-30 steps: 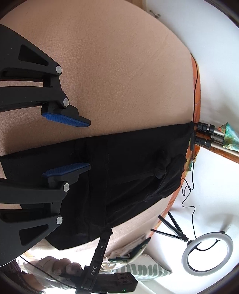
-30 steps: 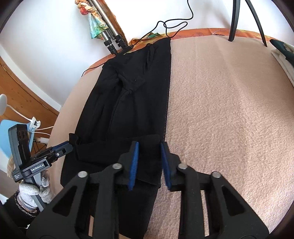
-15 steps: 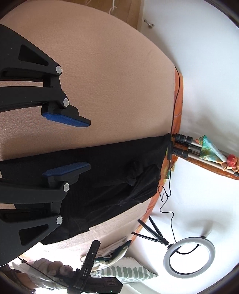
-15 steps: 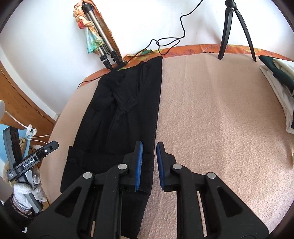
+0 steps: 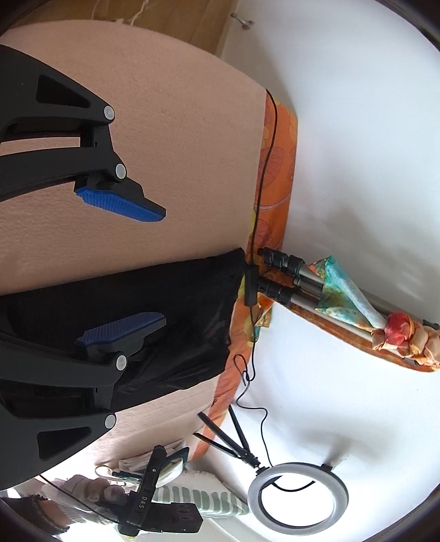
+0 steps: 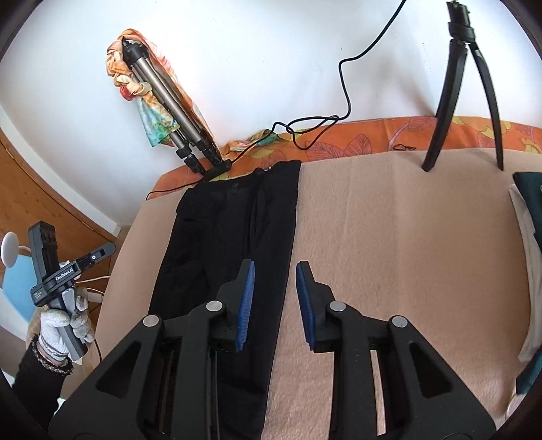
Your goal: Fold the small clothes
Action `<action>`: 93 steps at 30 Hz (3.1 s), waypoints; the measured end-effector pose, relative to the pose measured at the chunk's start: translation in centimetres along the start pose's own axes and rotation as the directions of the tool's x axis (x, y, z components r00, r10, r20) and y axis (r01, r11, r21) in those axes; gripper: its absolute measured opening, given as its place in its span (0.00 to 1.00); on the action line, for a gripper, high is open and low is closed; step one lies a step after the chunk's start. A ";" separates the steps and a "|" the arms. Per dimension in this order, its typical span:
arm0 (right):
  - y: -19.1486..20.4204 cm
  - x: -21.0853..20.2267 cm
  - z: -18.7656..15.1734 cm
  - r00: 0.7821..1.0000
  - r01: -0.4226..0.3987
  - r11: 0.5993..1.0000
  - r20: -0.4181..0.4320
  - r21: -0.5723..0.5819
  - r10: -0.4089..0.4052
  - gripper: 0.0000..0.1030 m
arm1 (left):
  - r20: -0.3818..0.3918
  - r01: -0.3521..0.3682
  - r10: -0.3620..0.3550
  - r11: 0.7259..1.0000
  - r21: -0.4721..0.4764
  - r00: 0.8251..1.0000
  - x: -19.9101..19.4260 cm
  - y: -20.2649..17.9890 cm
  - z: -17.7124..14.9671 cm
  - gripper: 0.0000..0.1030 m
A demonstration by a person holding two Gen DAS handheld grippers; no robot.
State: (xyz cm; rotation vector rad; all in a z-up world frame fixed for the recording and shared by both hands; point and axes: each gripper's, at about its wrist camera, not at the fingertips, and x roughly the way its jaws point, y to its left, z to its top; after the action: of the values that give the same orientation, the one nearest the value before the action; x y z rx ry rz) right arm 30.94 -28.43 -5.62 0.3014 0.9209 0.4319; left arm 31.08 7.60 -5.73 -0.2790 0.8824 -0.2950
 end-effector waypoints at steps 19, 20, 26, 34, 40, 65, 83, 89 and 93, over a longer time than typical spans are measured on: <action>-2.9 13.1 6.0 0.993 -0.075 0.997 -0.089 0.005 0.075 0.26 | -0.066 0.097 -0.105 0.988 -0.124 0.992 12.6 2.0 4.4 0.53; -2.9 13.4 6.0 0.993 -0.077 0.997 -0.090 0.005 0.077 0.26 | -0.066 0.098 -0.107 0.988 -0.122 0.992 12.9 2.1 4.6 0.51; -3.2 14.1 6.6 0.997 -0.030 0.999 -0.076 -0.037 0.027 0.05 | -0.067 0.061 -0.066 0.996 -0.070 0.996 13.7 1.2 5.4 0.04; -3.9 13.4 7.8 0.994 0.017 1.000 -0.108 -0.023 -0.019 0.10 | -0.078 0.077 -0.086 0.992 -0.102 0.993 14.1 1.6 6.1 0.33; -3.9 13.9 9.3 0.994 -0.008 1.000 -0.106 -0.012 0.007 0.30 | -0.076 0.090 -0.098 0.990 -0.106 0.992 14.2 1.5 6.8 0.34; 1.3 8.3 10.7 0.999 0.003 0.991 -0.041 -0.133 -0.008 0.05 | 0.017 0.111 -0.112 0.992 0.055 0.994 8.8 -4.2 7.5 0.02; 9.1 -4.5 1.0 1.000 0.014 0.977 -0.011 -0.214 -0.017 0.05 | 0.047 0.148 -0.154 0.981 0.123 0.987 -3.8 -7.3 -1.9 0.02; 9.9 -6.6 -5.4 1.000 0.017 0.981 -0.009 -0.196 -0.019 0.05 | 0.009 0.152 -0.154 0.980 0.130 0.988 -6.3 -6.7 -8.2 0.02; 10.0 -7.8 -9.5 0.999 0.036 0.979 0.010 -0.199 -0.035 0.05 | 0.001 0.141 -0.143 0.977 0.161 0.990 -7.4 -6.6 -11.6 0.02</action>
State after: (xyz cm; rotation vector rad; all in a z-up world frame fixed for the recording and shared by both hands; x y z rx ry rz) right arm 16.74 -22.85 -1.32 0.1035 0.8678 0.4857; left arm 16.59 2.87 -5.17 -0.1943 0.8222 -0.4941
